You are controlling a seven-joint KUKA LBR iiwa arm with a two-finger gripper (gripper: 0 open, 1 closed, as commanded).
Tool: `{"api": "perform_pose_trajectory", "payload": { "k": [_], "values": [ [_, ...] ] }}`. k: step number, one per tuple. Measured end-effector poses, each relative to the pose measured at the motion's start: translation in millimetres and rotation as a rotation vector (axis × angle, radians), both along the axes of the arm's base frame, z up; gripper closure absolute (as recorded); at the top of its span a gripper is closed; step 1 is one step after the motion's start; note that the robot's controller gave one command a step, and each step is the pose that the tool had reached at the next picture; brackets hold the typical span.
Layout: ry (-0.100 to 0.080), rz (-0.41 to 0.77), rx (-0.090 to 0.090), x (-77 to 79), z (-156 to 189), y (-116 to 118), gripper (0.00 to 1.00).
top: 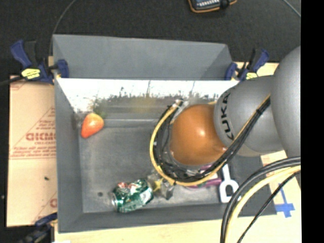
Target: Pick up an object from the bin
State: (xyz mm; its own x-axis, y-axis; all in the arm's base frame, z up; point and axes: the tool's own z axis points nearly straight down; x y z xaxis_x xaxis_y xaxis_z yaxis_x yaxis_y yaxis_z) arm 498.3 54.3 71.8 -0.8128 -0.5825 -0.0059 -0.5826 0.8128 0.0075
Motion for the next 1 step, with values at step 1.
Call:
{"api": "perform_pose_trajectory", "payload": {
  "k": [1],
  "values": [
    [0.007, -0.001, -0.001, -2.4, 15.6, -0.7, 1.0]
  ]
}}
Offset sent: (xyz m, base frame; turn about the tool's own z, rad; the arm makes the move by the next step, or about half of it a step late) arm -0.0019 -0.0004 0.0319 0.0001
